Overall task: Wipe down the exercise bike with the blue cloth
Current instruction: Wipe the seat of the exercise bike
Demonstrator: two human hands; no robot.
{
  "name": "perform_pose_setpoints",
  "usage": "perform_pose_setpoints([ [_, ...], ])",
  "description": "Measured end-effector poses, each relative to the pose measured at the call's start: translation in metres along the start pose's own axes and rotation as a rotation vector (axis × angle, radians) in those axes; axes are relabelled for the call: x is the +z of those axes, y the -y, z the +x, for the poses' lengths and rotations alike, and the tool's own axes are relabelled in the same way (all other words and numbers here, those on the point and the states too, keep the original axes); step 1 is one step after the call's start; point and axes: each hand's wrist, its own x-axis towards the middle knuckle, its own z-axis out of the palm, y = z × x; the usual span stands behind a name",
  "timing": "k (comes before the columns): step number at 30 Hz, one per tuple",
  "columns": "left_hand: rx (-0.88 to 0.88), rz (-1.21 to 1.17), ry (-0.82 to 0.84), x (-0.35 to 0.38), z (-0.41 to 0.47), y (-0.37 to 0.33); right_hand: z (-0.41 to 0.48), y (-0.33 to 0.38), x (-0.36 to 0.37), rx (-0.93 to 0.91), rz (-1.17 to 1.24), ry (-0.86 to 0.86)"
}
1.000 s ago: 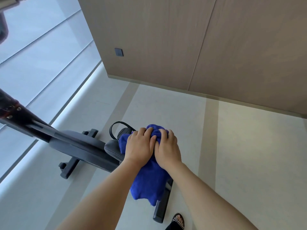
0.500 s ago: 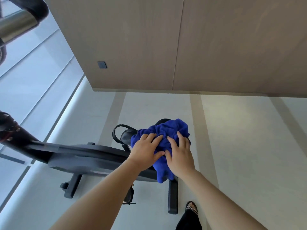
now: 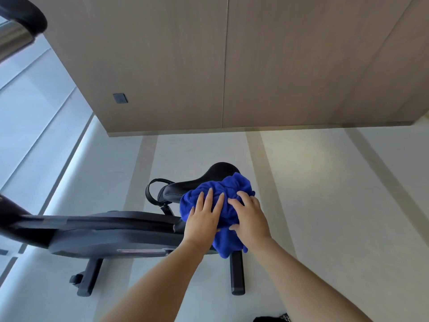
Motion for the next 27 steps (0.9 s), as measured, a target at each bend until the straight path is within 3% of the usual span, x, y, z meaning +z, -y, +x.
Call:
perform_pose_setpoints([
  [6,0.047,-0.045,0.101,-0.018,0.007,0.009,0.006,-0.019,-0.011,-0.096,0.111,0.042],
  [12,0.093,-0.195,-0.018,-0.049,0.018,-0.024,0.009,-0.046,-0.040,-0.020,0.293,0.001],
  [18,0.139,-0.381,-0.122,-0.085,0.065,-0.119,-0.016,-0.124,-0.094,0.115,0.430,-0.165],
  [24,0.319,-0.596,-0.158,-0.107,0.112,-0.263,-0.054,-0.234,-0.173,0.255,0.537,-0.423],
  [27,0.430,-0.492,-0.176,-0.105,0.134,-0.334,-0.084,-0.294,-0.204,0.329,0.553,-0.495],
])
